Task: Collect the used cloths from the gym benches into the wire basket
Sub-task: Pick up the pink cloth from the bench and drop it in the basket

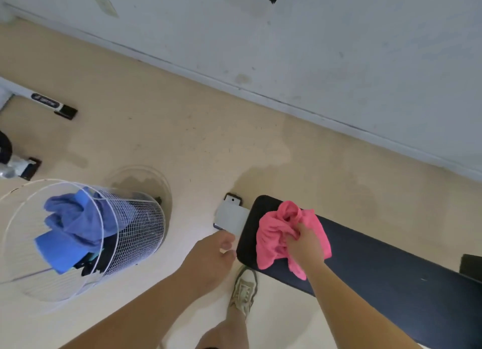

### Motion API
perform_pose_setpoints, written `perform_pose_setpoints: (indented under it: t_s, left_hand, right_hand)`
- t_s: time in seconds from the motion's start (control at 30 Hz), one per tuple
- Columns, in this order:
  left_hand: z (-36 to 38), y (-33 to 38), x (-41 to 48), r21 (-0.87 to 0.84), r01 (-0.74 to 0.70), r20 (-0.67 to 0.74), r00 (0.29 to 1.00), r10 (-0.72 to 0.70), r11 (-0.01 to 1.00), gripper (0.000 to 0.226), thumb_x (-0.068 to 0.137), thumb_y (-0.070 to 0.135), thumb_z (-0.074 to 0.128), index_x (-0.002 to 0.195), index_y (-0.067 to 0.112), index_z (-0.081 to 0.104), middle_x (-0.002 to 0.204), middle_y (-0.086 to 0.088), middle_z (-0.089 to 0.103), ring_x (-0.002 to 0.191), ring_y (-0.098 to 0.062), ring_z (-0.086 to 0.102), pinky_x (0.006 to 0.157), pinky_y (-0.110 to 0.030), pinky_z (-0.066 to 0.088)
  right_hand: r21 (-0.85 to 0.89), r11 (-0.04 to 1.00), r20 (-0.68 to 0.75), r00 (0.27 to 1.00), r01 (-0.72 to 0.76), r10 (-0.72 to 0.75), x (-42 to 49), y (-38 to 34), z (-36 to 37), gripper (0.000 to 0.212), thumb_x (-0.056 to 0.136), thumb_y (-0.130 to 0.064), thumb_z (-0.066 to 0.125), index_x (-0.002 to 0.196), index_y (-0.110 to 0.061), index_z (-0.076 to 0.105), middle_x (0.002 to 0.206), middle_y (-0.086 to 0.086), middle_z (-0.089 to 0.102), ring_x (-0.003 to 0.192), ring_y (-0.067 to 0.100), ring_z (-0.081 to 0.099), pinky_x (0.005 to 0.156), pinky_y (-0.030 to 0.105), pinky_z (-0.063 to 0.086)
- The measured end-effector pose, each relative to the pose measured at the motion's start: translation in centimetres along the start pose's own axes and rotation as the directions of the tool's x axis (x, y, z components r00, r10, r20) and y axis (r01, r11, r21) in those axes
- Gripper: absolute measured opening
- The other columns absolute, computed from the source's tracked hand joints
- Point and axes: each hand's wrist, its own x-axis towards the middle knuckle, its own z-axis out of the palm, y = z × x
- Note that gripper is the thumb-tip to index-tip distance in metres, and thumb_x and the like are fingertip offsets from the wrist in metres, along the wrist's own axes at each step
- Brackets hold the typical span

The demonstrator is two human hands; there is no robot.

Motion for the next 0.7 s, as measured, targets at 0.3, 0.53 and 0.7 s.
perform_pose_setpoints:
  t_s: [0.3, 0.53, 0.7]
  left_hand:
    - [-11.1, -7.0, -12.2, -0.325, 0.027, -0.165, 0.983, -0.085, 0.945, 0.018, 0.094, 0.020, 0.063, 0.111, 0.023, 0.068, 0.109, 0.006, 0.068, 0.093, -0.016, 0.070, 0.071, -0.017, 0.049]
    - [-23.3, -22.3, -24.6, -0.348, -0.111, -0.350, 0.937, -0.019, 0.931, 0.029, 0.090, 0.004, 0.057, 0.068, 0.023, 0.057, 0.065, 0.015, 0.050, 0.057, -0.002, 0.043, 0.061, -0.013, 0.038]
    - [-30.7, -31.7, -33.1, -0.329, -0.130, -0.443, 0.896, -0.031, 0.935, 0.013, 0.091, 0.013, 0.053, 0.086, 0.005, 0.062, 0.071, -0.003, 0.058, 0.062, -0.010, 0.045, 0.066, -0.034, 0.045]
  right_hand:
    - [0.166, 0.893, -0.027, 0.907, 0.419, -0.421, -19.2, -15.7, 5.9, 0.036, 0.086, -0.022, 0.055, 0.062, -0.010, 0.030, 0.062, 0.005, 0.036, 0.053, 0.014, 0.030, 0.050, 0.023, 0.029]
    - [0.353, 0.834, 0.003, 0.891, 0.424, -0.454, -37.0, -26.0, 14.4, 0.021, 0.099, -0.017, 0.062, 0.085, -0.003, 0.066, 0.059, 0.003, 0.068, 0.063, 0.019, 0.067, 0.059, 0.028, 0.053]
    - [0.383, 0.846, -0.038, 0.921, 0.372, -0.388, -44.0, -31.0, 23.4, 0.017, 0.097, -0.021, 0.068, 0.106, -0.006, 0.069, 0.083, 0.006, 0.070, 0.069, 0.022, 0.063, 0.066, 0.044, 0.057]
